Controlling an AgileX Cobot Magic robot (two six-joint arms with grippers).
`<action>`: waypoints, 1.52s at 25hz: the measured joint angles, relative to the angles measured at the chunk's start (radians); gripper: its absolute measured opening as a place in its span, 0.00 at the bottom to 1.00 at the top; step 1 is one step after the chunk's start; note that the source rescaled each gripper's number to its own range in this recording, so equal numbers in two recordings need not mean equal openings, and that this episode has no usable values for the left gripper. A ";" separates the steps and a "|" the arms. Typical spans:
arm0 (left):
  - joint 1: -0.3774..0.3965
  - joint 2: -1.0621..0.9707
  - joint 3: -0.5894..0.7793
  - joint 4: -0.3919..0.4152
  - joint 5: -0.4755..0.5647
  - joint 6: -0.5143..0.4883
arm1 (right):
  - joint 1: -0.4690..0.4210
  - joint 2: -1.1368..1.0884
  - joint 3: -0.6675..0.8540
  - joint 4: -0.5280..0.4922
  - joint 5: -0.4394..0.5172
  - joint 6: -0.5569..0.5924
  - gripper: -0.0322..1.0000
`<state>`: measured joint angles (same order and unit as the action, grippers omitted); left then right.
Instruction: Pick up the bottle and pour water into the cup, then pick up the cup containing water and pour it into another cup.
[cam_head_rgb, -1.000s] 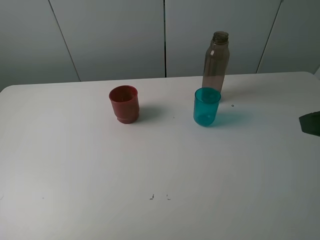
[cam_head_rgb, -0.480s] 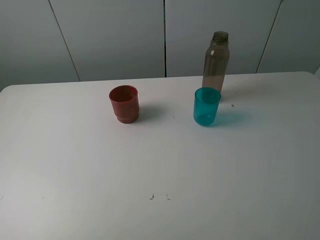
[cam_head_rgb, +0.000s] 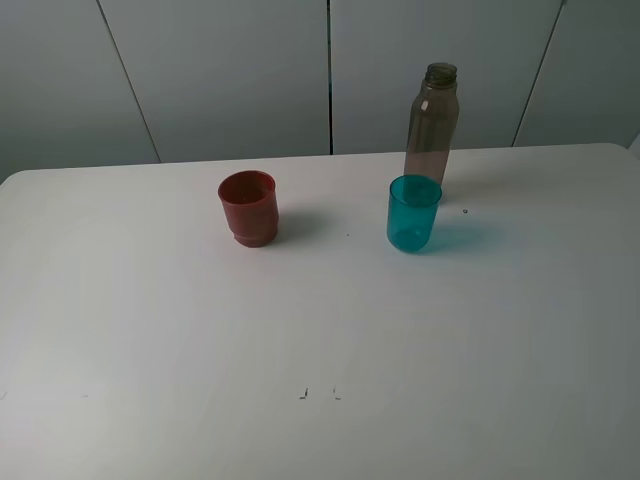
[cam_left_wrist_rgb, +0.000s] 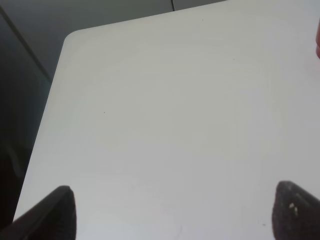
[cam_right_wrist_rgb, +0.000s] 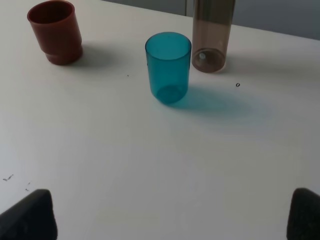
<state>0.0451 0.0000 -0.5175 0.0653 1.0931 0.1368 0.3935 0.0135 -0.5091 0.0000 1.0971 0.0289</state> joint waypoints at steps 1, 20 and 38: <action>0.000 0.000 0.000 0.000 0.000 0.000 | -0.002 -0.008 0.000 0.000 0.000 0.008 1.00; 0.000 0.000 0.000 0.000 0.000 0.000 | -0.447 -0.014 0.000 -0.014 0.000 0.007 1.00; 0.000 0.000 0.000 0.000 0.000 0.000 | -0.346 -0.014 0.000 -0.010 0.000 0.005 1.00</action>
<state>0.0451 0.0000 -0.5175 0.0653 1.0931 0.1368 0.0479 -0.0005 -0.5091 -0.0101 1.0971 0.0335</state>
